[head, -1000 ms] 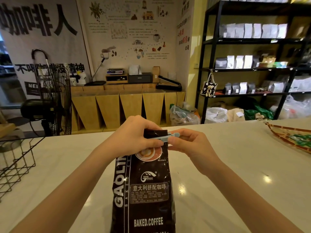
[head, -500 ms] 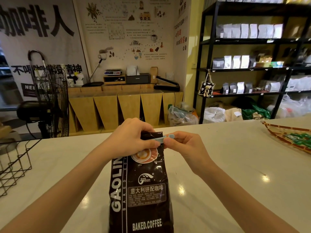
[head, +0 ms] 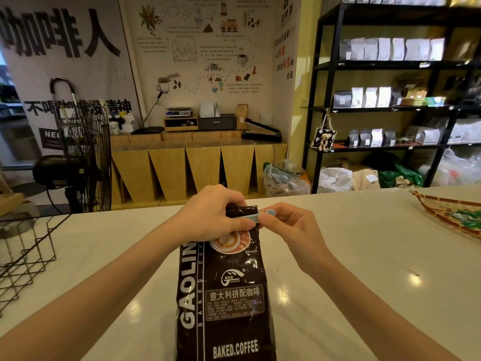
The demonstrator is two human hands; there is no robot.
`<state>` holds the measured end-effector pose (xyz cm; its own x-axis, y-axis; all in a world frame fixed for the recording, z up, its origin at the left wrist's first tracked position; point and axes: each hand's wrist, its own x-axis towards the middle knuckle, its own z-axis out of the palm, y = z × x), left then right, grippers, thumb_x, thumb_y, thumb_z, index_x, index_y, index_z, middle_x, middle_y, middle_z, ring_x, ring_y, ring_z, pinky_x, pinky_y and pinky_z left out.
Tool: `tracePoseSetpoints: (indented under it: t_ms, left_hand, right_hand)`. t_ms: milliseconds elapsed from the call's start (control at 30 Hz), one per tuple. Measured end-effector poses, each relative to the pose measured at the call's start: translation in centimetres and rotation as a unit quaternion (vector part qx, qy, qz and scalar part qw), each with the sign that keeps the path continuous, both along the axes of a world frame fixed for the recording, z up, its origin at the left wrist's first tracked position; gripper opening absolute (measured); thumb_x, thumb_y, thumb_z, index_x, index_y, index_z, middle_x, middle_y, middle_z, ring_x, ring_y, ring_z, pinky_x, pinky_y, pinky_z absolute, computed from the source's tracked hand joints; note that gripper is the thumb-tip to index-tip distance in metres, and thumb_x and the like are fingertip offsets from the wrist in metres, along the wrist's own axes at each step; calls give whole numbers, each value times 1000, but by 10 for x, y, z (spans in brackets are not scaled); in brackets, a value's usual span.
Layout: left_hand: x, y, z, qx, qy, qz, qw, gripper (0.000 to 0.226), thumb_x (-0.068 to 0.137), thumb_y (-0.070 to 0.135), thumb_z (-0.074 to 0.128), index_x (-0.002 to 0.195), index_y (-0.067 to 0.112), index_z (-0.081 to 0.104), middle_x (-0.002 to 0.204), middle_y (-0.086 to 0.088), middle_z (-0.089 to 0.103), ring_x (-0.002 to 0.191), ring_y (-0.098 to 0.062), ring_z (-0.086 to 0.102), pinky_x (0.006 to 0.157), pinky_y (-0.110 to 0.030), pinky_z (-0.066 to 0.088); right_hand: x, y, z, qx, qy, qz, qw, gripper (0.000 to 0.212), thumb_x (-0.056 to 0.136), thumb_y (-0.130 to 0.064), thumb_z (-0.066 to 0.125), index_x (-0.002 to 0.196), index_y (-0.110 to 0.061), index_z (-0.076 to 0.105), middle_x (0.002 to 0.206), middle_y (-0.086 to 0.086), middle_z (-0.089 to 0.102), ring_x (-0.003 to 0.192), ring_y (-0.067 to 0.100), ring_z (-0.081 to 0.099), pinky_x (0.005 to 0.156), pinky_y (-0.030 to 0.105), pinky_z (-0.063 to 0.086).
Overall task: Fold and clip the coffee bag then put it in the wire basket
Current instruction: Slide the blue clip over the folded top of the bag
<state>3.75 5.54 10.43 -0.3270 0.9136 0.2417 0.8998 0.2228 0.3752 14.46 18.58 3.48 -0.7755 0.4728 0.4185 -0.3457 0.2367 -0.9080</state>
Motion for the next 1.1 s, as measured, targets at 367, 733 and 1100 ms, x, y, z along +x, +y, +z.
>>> tracePoseSetpoints:
  t_ms: [367, 733, 1100]
  left_hand:
    - [0, -2, 2, 12, -23, -27, 999, 12, 77, 37, 64, 81, 28, 58, 72, 15, 59, 69, -2, 60, 59, -12, 47]
    - [-3, -1, -1, 18, -28, -23, 999, 24, 76, 35, 66, 96, 22, 66, 73, 18, 58, 69, 1, 61, 59, -9, 48]
    - [-1, -11, -16, 30, 66, 89, 993, 75, 69, 62, 56, 135, 35, 34, 137, 8, 50, 123, -11, 45, 100, -34, 40]
  right_hand:
    - [-2, 6, -2, -28, -2, 28, 999, 26, 65, -37, 71, 79, -15, 73, 78, 6, 72, 84, 25, 66, 86, 41, 51]
    - [-5, 11, -5, -132, -33, 126, 983, 43, 71, -45, 64, 89, -7, 71, 87, 7, 74, 89, 21, 67, 83, 28, 55]
    - [-7, 7, -3, -195, -87, 88, 973, 35, 89, -31, 47, 97, -4, 66, 90, 8, 74, 84, 17, 69, 70, 25, 54]
